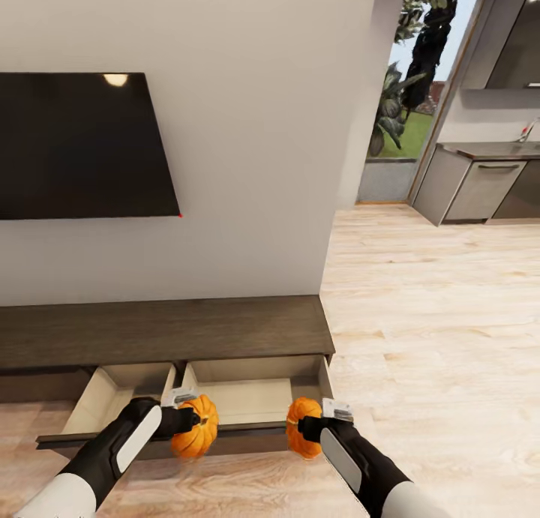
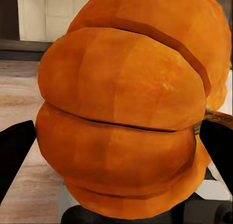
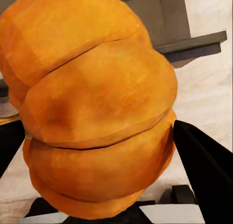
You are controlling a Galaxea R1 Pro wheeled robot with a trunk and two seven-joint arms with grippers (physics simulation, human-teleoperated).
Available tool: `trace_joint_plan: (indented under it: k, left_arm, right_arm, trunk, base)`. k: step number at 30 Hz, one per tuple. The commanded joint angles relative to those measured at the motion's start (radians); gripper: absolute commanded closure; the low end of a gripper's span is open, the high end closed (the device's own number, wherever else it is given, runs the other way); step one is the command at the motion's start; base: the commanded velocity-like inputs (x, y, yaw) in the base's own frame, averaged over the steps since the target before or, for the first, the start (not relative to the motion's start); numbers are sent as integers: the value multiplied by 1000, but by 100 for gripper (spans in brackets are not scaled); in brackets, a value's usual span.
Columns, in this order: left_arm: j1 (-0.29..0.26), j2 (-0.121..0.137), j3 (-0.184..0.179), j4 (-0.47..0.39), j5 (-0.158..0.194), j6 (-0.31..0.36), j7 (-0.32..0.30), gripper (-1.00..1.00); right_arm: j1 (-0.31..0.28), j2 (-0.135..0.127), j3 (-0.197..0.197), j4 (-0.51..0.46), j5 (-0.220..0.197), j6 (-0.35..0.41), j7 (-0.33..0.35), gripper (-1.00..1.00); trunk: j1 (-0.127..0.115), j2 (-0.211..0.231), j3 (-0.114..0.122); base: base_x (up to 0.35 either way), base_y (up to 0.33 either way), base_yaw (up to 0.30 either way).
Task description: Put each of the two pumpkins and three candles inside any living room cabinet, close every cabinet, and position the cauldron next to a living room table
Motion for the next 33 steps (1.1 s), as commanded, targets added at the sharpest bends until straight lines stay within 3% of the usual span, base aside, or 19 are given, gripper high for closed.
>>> trace_joint_plan:
  k: [1,3,6,10,13,23,25,27,29,33]
  left_arm:
    - [-2,0,-6,-20,7,3,11,100]
    - [-3,-6,-9,-38,6,0,12,100]
    - [-3,-36,-15,-48,-6,-5,13,100]
    - [-4,-67,-10,-54,-113,-65,13,100]
    - [-4,-79,-6,-49,-146,-103,13,100]
    - [-4,-83,3,-54,-160,-169,25,100]
    - [-4,-84,3,-54,-158,-178,63,100]
    - [-4,-87,3,-56,-149,-195,140,100]
    - [-3,-102,2,-56,-144,-232,187,100]
    - [-1,-126,-1,-54,-140,-276,219,100]
  right_arm:
    - [-10,-1,5,-1,-10,4,-9,100]
    - [-33,0,5,0,-10,0,-9,100]
    - [-64,1,5,2,-10,-6,-8,100]
    - [-90,23,6,2,-5,-40,-9,100]
    - [-99,41,9,5,1,-102,-11,100]
    - [-102,50,18,7,5,-146,-12,100]
    - [-102,50,19,7,4,-144,-12,100]
    - [-102,51,19,7,4,-141,-14,100]
    - [-102,50,19,7,5,-140,-15,100]
    - [-102,52,19,7,5,-142,-16,100]
  trunk:
    - [-4,6,1]
    - [-11,20,8]
    - [-23,41,17]
    - [-38,69,30]
    - [-50,90,39]
    - [-80,146,64]
    - [-80,146,64]
    - [-80,146,64]
    - [-80,146,64]
    - [-80,146,64]
  base:
    - [0,0,0]
    - [0,0,0]
    - [0,0,0]
    - [0,0,0]
    - [0,0,0]
    - [0,0,0]
    - [0,0,0]
    - [0,0,0]
    - [0,0,0]
    - [0,0,0]
